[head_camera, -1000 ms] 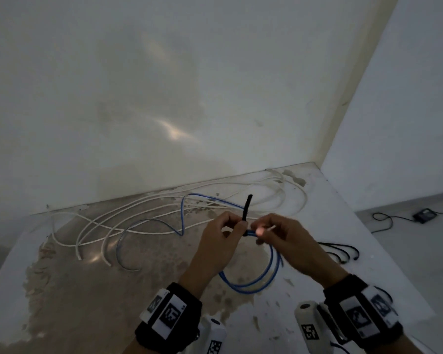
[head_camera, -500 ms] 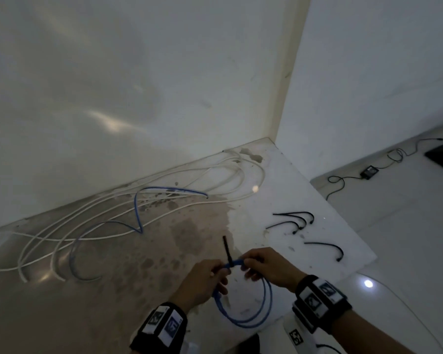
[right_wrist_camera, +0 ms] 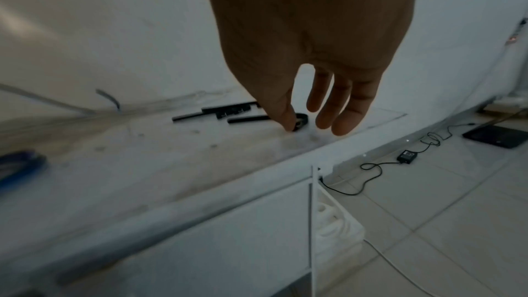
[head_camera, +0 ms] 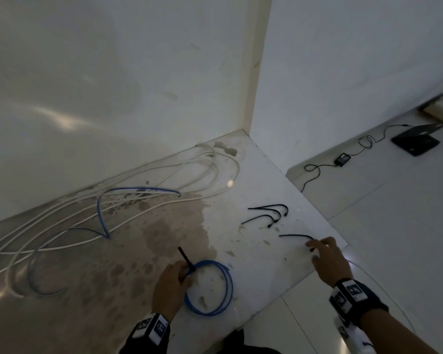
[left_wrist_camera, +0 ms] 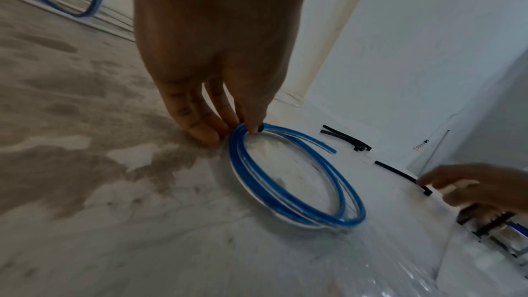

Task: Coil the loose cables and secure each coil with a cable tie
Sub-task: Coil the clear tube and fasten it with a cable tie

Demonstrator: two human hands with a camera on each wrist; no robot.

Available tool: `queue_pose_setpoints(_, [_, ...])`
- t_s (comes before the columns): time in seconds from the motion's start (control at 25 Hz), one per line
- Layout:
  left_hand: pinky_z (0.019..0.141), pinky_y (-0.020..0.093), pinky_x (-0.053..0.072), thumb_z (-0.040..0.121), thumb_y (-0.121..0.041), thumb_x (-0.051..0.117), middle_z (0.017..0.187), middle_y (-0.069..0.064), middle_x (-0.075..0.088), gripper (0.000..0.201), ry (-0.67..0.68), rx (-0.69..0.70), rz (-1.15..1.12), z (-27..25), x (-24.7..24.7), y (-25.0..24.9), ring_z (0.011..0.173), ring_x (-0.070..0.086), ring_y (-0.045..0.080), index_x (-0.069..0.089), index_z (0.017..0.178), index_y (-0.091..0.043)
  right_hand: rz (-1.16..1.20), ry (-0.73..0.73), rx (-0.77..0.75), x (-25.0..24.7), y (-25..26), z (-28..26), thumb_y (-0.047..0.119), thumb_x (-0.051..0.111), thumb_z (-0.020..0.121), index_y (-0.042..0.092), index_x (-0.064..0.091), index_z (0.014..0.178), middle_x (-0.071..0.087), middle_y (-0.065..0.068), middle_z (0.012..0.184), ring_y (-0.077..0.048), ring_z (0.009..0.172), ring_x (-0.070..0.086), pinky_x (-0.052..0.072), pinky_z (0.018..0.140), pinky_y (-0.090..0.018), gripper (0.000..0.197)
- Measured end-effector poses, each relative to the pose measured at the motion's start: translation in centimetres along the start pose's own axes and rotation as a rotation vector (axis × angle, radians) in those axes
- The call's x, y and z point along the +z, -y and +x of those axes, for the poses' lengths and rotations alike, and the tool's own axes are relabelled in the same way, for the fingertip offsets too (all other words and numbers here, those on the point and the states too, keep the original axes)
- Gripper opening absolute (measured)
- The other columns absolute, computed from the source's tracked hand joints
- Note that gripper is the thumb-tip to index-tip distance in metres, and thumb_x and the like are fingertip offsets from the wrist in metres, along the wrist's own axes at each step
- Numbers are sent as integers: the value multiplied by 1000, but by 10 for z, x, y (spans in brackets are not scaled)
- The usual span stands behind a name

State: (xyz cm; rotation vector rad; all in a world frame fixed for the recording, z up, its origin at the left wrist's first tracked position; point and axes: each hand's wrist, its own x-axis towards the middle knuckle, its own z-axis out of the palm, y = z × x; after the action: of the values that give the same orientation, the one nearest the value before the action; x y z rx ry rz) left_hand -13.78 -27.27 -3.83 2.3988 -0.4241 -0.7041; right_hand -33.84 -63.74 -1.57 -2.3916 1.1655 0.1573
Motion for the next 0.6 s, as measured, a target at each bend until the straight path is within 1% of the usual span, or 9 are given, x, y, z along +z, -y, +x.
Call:
queue_pose_setpoints(0.08, [79, 30, 51, 93, -35, 60, 106, -9, 56, 18, 32, 14, 18, 6, 2, 5, 94, 59, 13, 55, 110, -36, -97, 13, -33, 1, -15, -1, 7, 55, 89, 27, 60, 117, 43, -3, 125, -25, 101, 53, 54, 70, -40, 34])
queue_pose_setpoints(0.16, [79, 29, 50, 92, -37, 59, 106, -11, 57, 17, 46, 35, 16, 8, 1, 7, 96, 59, 12, 56, 109, -36, -123, -18, -70, 2, -19, 1, 9, 60, 87, 28, 60, 117, 44, -2, 123, -25, 99, 53, 54, 65, -41, 35])
queue_pose_setpoints(0.24, [73, 24, 47, 92, -41, 58, 105, -11, 60, 19, 45, 19, -33, 7, -4, 6, 92, 59, 10, 58, 109, -33, -118, -70, -114, 4, -12, 4, 12, 67, 84, 26, 63, 115, 46, -2, 117, -27, 95, 54, 51, 60, -38, 35])
queue_pose_setpoints(0.32, [67, 21, 46, 93, -38, 58, 99, -7, 64, 19, -29, -68, -133, 7, -16, 9, 85, 61, 10, 60, 110, -28, -110, -84, -196, 7, 3, 7, 14, 72, 82, 26, 65, 113, 48, -3, 112, -27, 93, 55, 50, 58, -37, 34])
queue_pose_setpoints(0.4, [64, 28, 49, 94, -26, 59, 91, 1, 63, 19, -233, -153, -204, 13, -39, 17, 78, 62, 19, 61, 112, -19, -101, -41, -242, 13, 26, 11, 19, 72, 83, 29, 64, 113, 49, -1, 109, -25, 94, 55, 50, 61, -36, 32])
queue_pose_setpoints(0.44, [65, 33, 49, 92, -21, 62, 90, 6, 61, 22, -403, -185, -209, 17, -55, 23, 79, 62, 27, 60, 113, -14, -101, -8, -254, 16, 38, 13, 22, 71, 85, 30, 64, 114, 50, -1, 109, -24, 95, 56, 50, 63, -35, 31])
queue_pose_setpoints(0.52, [76, 44, 46, 83, -21, 73, 106, 19, 57, 45, -759, -264, -134, 33, -92, 35, 95, 58, 41, 54, 120, -5, -96, 54, -280, 25, 54, 16, 24, 68, 87, 30, 62, 114, 50, 0, 108, -22, 94, 57, 51, 66, -33, 28])
queue_pose_setpoints(0.56, [82, 50, 45, 81, -27, 76, 120, 23, 54, 60, -853, -301, -111, 42, -113, 38, 106, 54, 44, 49, 129, -3, -91, 80, -289, 29, 58, 17, 24, 68, 88, 30, 62, 114, 50, 0, 106, -22, 94, 57, 51, 67, -33, 27])
queue_pose_setpoints(0.6, [88, 53, 45, 82, -33, 75, 130, 23, 51, 70, -854, -312, -112, 52, -132, 37, 114, 51, 43, 43, 136, -3, -75, 96, -288, 33, 61, 16, 23, 68, 87, 29, 62, 113, 50, 1, 104, -22, 96, 58, 52, 69, -33, 27])
